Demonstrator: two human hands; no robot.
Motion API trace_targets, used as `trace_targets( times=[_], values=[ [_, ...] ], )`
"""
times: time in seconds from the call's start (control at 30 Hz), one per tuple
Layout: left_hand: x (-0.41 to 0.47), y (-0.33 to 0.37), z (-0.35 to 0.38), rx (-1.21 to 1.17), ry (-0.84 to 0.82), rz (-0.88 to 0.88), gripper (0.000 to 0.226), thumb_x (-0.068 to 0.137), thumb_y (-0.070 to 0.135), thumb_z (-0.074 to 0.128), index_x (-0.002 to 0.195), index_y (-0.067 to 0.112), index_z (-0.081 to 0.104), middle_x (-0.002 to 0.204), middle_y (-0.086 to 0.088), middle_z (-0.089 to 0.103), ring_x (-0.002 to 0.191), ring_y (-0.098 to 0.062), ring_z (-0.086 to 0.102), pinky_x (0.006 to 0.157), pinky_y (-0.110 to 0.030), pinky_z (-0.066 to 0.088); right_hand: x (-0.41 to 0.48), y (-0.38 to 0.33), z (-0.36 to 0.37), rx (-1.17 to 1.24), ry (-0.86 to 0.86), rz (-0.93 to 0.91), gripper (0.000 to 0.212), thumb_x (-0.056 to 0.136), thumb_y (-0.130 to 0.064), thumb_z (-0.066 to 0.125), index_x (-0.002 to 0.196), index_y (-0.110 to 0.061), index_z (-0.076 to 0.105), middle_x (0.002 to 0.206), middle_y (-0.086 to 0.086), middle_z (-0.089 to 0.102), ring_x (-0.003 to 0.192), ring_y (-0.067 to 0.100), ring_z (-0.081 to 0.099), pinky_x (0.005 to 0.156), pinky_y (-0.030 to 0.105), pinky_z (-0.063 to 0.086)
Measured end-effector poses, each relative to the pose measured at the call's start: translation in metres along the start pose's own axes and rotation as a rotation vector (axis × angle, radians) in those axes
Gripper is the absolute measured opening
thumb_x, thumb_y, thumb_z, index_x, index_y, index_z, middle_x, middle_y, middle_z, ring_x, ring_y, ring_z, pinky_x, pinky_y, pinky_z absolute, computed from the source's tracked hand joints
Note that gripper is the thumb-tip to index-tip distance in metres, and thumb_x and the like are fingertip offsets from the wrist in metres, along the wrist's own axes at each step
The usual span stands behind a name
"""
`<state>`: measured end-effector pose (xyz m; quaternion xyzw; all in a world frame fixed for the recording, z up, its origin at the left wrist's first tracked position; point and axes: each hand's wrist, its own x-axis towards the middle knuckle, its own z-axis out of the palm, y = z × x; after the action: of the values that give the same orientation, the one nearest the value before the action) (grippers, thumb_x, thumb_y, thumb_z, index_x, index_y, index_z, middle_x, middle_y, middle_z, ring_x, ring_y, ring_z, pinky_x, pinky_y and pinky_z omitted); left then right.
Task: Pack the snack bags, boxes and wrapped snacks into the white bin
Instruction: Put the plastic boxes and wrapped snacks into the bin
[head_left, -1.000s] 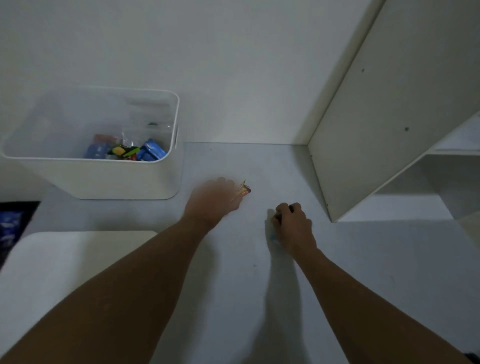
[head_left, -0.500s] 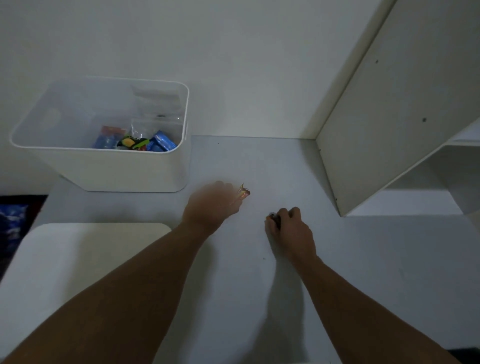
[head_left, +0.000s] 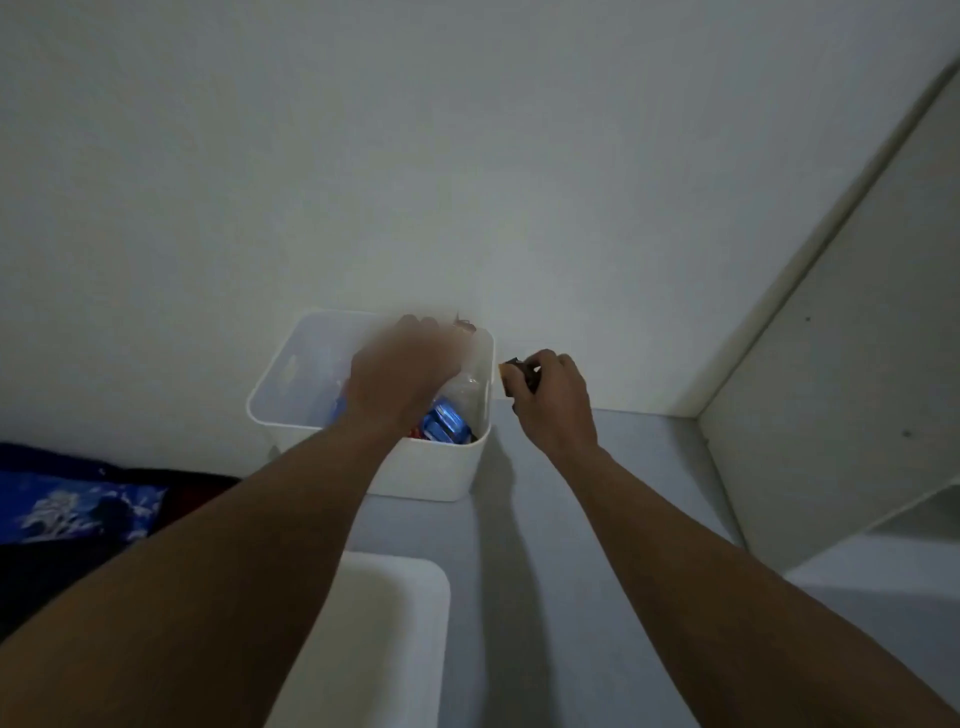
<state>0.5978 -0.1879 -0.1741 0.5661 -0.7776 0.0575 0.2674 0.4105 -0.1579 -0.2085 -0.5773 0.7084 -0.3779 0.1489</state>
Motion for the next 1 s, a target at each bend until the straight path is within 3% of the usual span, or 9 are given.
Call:
trace_targets(
  times=[0.13,0.27,0.5,0.57,0.67,0.73,0.83,0.93,1.0],
  values=[
    [0.019,-0.048,-0.013,-0.013,0.041,-0.075,0.038,0.094,0.049,0.049,0.097,0.012,0.058,0.088,-0.008,0.059,0.075,-0.031,0.059,0.058,-0.032,0.032,0.023,-0.044,0.045,0.06,-0.018,-0.041,0.029,0.094,-0.042,0.056,0.1,-0.014,0.061,0.099,0.003,0.056,0.086,0.015,0.055,0.073,0.026,0.041],
    [0.028,-0.08,-0.006,-0.031,0.003,-0.123,0.039,0.094,0.05,0.048,0.097,0.013,0.058,0.087,-0.006,0.058,0.074,-0.028,0.057,0.059,-0.032,0.032,0.029,-0.053,0.089,0.073,-0.088,-0.034,0.035,0.092,-0.051,0.055,0.102,-0.018,0.063,0.104,0.006,0.062,0.089,0.017,0.059,0.079,0.032,0.055],
    [0.037,-0.081,0.024,-0.134,-0.122,-0.057,0.039,0.094,0.051,0.047,0.103,0.015,0.057,0.092,-0.004,0.059,0.075,-0.022,0.053,0.062,-0.032,0.036,0.025,-0.02,0.078,-0.323,-0.126,-0.107,0.04,0.1,-0.034,0.038,0.12,-0.01,0.063,0.124,0.012,0.061,0.118,0.03,0.055,0.095,0.039,0.047],
    [0.038,-0.075,0.032,-0.154,-0.158,-0.031,0.039,0.094,0.052,0.047,0.104,0.016,0.057,0.093,-0.004,0.06,0.08,-0.024,0.058,0.065,-0.034,0.043,0.026,-0.013,0.072,-0.434,-0.235,-0.071,0.046,0.104,-0.033,0.031,0.133,-0.005,0.052,0.141,0.016,0.05,0.133,0.032,0.042,0.108,0.044,0.039],
    [0.037,-0.067,0.046,-0.17,-0.233,-0.005,0.039,0.095,0.052,0.044,0.105,0.017,0.056,0.096,-0.005,0.06,0.084,-0.026,0.06,0.069,-0.036,0.047,0.022,-0.012,0.065,-0.421,-0.439,0.044,0.058,0.106,-0.039,0.023,0.152,-0.005,0.022,0.158,0.015,0.027,0.145,0.028,0.028,0.116,0.044,0.029],
    [0.035,-0.062,0.055,-0.173,-0.287,0.003,0.038,0.096,0.051,0.042,0.102,0.017,0.056,0.095,-0.005,0.061,0.085,-0.027,0.06,0.069,-0.036,0.045,0.021,-0.015,0.062,-0.407,-0.484,0.056,0.059,0.106,-0.04,0.02,0.155,-0.008,0.013,0.162,0.013,0.019,0.148,0.025,0.021,0.119,0.043,0.023],
    [0.03,-0.056,0.064,-0.188,-0.42,0.014,0.038,0.097,0.048,0.037,0.106,0.018,0.059,0.099,-0.006,0.063,0.093,-0.028,0.062,0.076,-0.038,0.048,0.021,-0.023,0.056,-0.387,-0.489,0.079,0.055,0.107,-0.034,0.021,0.152,-0.004,0.02,0.158,0.016,0.026,0.146,0.027,0.025,0.116,0.041,0.024],
    [0.023,-0.055,0.067,-0.263,-0.553,0.01,0.042,0.098,0.043,0.038,0.131,0.023,0.053,0.127,-0.008,0.06,0.116,-0.029,0.056,0.095,-0.04,0.045,0.02,-0.029,0.052,-0.379,-0.495,0.125,0.049,0.107,-0.029,0.021,0.145,0.001,0.032,0.149,0.021,0.037,0.138,0.032,0.035,0.11,0.041,0.03],
    [0.019,-0.057,0.067,-0.252,-0.564,0.039,0.042,0.099,0.037,0.037,0.135,0.022,0.051,0.135,-0.008,0.057,0.122,-0.027,0.053,0.1,-0.038,0.043,0.02,-0.03,0.052,-0.365,-0.489,0.133,0.046,0.106,-0.032,0.023,0.137,-0.003,0.04,0.139,0.019,0.047,0.131,0.032,0.043,0.104,0.04,0.035]
  ],
)
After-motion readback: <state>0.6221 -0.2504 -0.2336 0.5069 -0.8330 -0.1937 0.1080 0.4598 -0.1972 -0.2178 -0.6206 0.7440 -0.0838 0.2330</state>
